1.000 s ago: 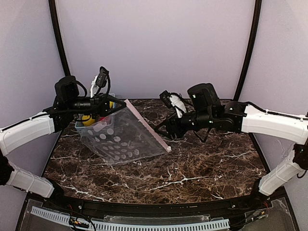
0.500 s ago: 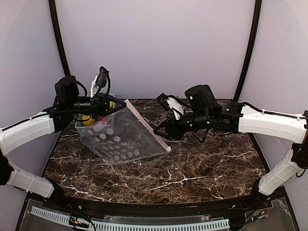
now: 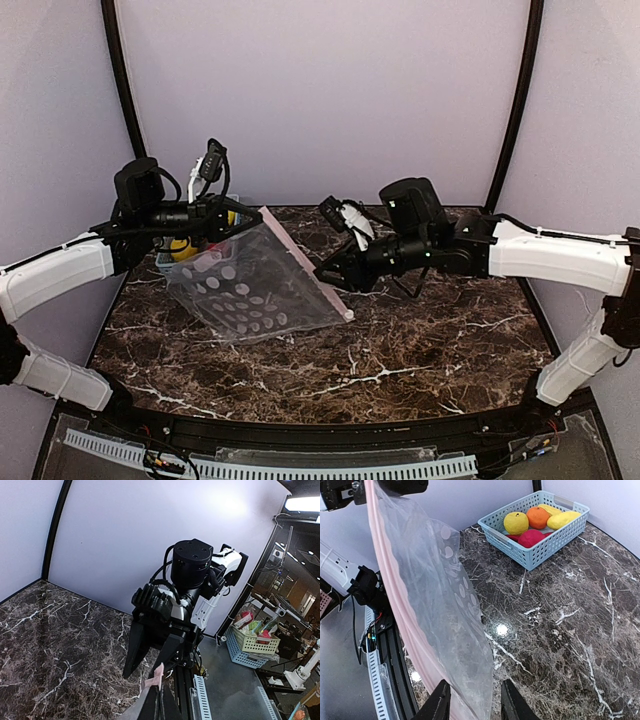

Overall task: Place the food in the zip-top bag and seal the zipper
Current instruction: Pass from the left arm to the right

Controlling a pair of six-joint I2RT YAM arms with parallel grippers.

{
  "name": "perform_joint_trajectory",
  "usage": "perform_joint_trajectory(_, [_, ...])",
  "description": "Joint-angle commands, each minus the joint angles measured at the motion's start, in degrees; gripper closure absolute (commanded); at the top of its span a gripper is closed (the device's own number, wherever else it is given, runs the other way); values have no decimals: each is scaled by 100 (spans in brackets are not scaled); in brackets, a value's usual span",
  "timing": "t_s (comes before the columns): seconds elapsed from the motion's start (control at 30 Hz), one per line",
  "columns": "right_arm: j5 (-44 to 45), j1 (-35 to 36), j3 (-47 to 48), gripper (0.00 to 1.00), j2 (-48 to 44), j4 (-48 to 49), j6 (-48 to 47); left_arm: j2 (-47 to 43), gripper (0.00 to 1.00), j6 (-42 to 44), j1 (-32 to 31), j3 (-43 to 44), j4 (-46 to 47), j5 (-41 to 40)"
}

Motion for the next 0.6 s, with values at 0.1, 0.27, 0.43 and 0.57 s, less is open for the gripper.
perform_joint_trajectory(0.1, [-431, -35, 186, 73, 125, 587, -6, 8, 99, 76, -31, 114, -28, 35])
perform_joint_trajectory(0.27, [-490, -31, 329, 83, 249, 575, -33, -2, 99, 92, -31, 119, -41, 30])
perform_joint_trajectory(0.43, [-529, -31, 298, 97, 163, 568, -8, -22, 99, 130, -31, 128, -107, -33])
perform_joint_trajectory(0.57, [-415, -33, 179, 100, 48, 609, 81, -44, 99, 214, -31, 141, -223, -156])
